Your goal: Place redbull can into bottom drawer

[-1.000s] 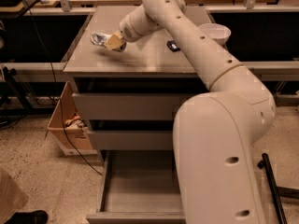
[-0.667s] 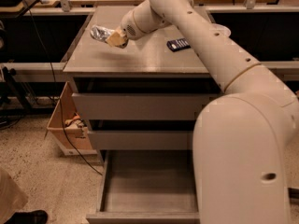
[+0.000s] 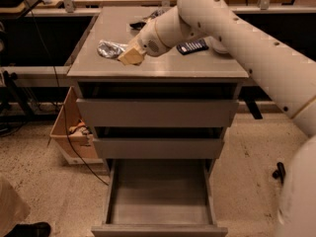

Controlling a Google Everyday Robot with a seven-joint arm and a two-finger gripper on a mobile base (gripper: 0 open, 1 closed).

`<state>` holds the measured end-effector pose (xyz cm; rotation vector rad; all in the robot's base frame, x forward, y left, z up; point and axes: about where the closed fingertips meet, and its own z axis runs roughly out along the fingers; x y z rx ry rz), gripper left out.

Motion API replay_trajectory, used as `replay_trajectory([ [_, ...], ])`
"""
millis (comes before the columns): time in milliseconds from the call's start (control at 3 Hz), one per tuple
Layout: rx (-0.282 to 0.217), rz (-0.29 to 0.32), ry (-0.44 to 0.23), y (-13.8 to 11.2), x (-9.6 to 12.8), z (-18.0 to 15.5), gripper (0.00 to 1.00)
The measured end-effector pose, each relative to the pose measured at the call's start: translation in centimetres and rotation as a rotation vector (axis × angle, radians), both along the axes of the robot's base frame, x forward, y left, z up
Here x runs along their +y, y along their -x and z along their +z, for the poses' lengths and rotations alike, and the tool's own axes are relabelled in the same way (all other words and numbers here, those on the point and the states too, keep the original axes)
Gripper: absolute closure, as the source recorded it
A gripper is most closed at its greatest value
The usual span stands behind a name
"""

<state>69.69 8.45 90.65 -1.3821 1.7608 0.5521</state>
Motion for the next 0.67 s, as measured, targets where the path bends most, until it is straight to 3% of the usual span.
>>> replay_trajectory([
  [333, 0.020, 0.059, 0.028, 5.12, -2.13, -1.02, 1.00],
  [667, 0.020, 0.059, 0.028, 5.12, -2.13, -1.03, 1.00],
])
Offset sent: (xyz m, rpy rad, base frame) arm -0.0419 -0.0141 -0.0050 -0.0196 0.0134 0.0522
